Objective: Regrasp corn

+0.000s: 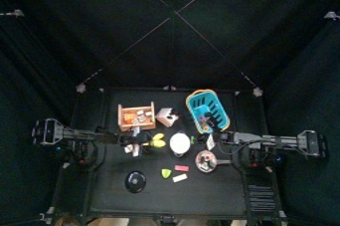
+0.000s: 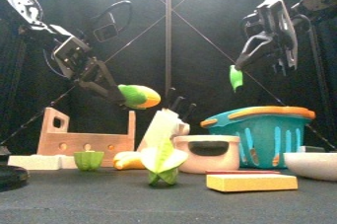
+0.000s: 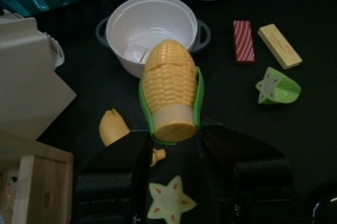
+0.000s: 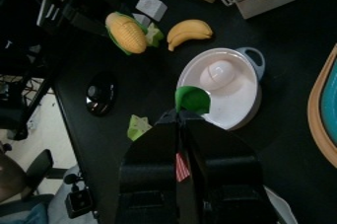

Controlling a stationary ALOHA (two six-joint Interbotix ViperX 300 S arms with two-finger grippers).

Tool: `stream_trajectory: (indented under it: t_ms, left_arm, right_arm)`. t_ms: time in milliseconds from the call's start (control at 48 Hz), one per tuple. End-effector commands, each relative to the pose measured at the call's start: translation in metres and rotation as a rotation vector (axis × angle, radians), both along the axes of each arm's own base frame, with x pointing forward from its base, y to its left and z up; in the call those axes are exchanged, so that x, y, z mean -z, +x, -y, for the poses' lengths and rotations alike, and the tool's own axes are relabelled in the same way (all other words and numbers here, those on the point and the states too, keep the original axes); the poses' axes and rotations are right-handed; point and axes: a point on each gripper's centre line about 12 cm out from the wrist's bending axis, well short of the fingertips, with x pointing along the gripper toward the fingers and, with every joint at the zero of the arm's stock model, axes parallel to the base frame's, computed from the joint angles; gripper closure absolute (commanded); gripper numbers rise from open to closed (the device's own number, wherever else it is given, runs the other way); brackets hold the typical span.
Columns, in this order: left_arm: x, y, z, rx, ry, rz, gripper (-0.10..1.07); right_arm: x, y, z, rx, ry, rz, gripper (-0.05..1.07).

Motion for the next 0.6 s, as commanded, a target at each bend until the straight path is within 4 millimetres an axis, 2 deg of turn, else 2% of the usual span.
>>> stream_trajectory:
  t_ms: [0, 250, 354, 479, 583]
  left_arm:
    - [-0.007, 0.002, -0.001, -0.001, 0.002, 0.024, 0.36]
    - [-0.007, 0.002, -0.001, -0.001, 0.002, 0.024, 0.36]
    - [-0.007, 0.002, -0.002, -0.003, 0.003, 0.024, 0.36]
    - [-0.007, 0.002, -0.002, -0.003, 0.003, 0.024, 0.36]
    - [-0.007, 0.002, -0.002, -0.003, 0.003, 0.024, 0.36]
  right_arm:
    - [-0.007, -0.010, 0.017, 0.069, -0.036, 0.016, 0.74]
    - [0.028, -0.048, 0.055, 0.269, 0.000, -0.175, 0.74]
    - [0.040, -0.058, 0.059, 0.309, 0.032, -0.242, 0.73]
    - [0.043, -0.062, 0.060, 0.316, 0.023, -0.251, 0.70]
    - [0.043, -0.062, 0.060, 0.315, 0.018, -0.250, 0.63]
